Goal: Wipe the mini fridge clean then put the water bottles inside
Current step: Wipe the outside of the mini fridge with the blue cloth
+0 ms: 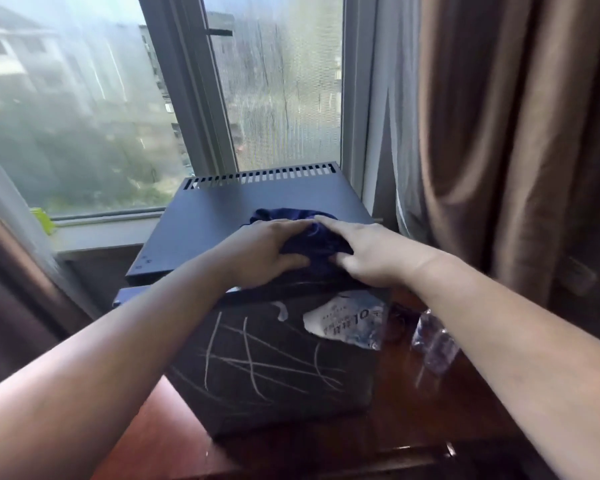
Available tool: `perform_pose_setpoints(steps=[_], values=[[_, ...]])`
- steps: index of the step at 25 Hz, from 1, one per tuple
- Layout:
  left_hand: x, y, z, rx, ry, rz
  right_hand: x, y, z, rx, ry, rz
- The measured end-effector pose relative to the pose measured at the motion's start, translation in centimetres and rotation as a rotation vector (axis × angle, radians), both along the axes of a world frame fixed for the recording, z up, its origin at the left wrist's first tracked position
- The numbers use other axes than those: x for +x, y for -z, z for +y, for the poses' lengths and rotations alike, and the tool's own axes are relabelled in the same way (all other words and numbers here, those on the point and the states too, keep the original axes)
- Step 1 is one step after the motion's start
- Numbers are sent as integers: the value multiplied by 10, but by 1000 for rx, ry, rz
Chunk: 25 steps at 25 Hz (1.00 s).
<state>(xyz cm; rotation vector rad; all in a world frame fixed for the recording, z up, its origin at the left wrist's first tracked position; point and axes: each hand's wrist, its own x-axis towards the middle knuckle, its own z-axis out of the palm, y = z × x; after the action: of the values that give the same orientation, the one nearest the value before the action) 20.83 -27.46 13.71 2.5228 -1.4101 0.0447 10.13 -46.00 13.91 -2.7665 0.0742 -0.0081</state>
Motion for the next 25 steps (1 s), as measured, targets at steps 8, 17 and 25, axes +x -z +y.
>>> perform_pose_setpoints(steps=[8,17,25], values=[[-75,12,-5,-68,-70,-99,-56,1,9,3,99,-3],[-62,9,86,-41,-161,-48,-26,-4,93,-5,12,-1],[-17,26,213,-70,-305,-96,26,27,221,73,-20,-155]])
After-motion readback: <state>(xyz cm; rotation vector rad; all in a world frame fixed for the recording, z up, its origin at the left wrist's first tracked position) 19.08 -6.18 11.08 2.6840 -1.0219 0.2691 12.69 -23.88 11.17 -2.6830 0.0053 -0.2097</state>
